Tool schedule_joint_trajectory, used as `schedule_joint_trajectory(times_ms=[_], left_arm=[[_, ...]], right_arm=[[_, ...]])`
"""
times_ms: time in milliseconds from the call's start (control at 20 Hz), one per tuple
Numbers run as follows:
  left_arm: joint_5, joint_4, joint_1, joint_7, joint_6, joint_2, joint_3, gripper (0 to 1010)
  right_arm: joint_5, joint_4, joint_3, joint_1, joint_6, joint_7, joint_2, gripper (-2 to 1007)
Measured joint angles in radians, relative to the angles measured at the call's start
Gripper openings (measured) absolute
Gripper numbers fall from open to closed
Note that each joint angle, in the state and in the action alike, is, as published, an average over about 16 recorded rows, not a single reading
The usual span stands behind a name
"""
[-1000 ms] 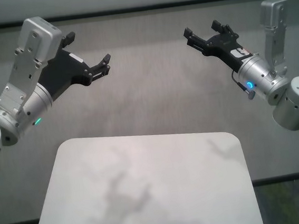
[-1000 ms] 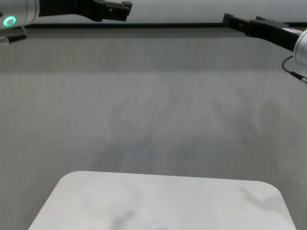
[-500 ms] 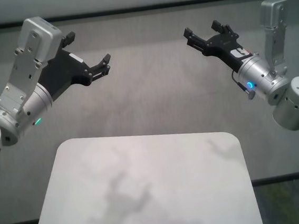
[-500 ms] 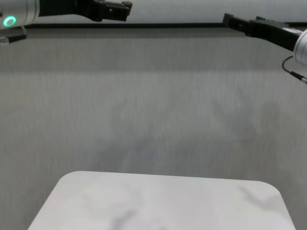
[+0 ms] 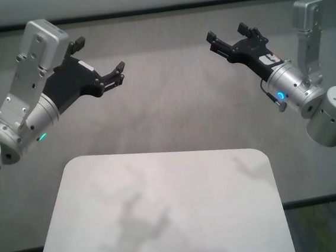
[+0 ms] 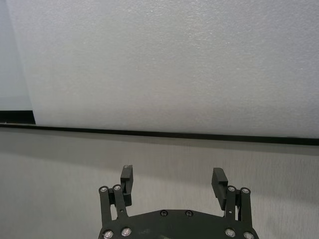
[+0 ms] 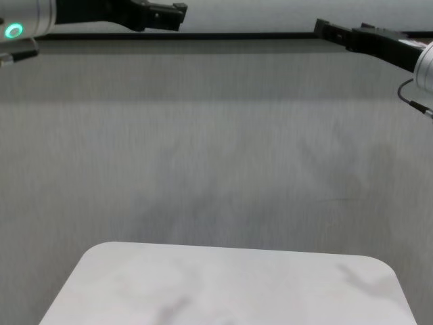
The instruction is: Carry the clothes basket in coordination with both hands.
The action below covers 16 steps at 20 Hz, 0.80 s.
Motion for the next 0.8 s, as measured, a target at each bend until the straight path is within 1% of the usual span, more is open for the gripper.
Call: schedule_joint_trajectory(times_ms=[200,350,450,650,800], left_arm=[[-0.019,0.005,-0.001,-0.012,0.030,0.001,0.005,1002],[-0.037,0.008,-0.002,-0.024,0.059,0.004,0.009,1002],[-0.051,0.011,-0.003,-0.032,0.081,0.006,0.013,1002],[-0.073,0.015,-0.006,-0.041,0.140,0.013,0.026,1002],[-0.085,0.016,-0.007,-0.044,0.178,0.019,0.035,1002]], right_arm=[[-0.010,0.007,-0.010,0.002,0.027,0.005,0.000,1003],[-0.018,0.016,-0.022,0.005,0.055,0.011,0.000,1003],[-0.024,0.022,-0.031,0.008,0.077,0.016,0.000,1003],[-0.036,0.036,-0.051,0.013,0.128,0.027,0.001,1003],[-0.042,0.045,-0.064,0.016,0.156,0.036,0.000,1003]])
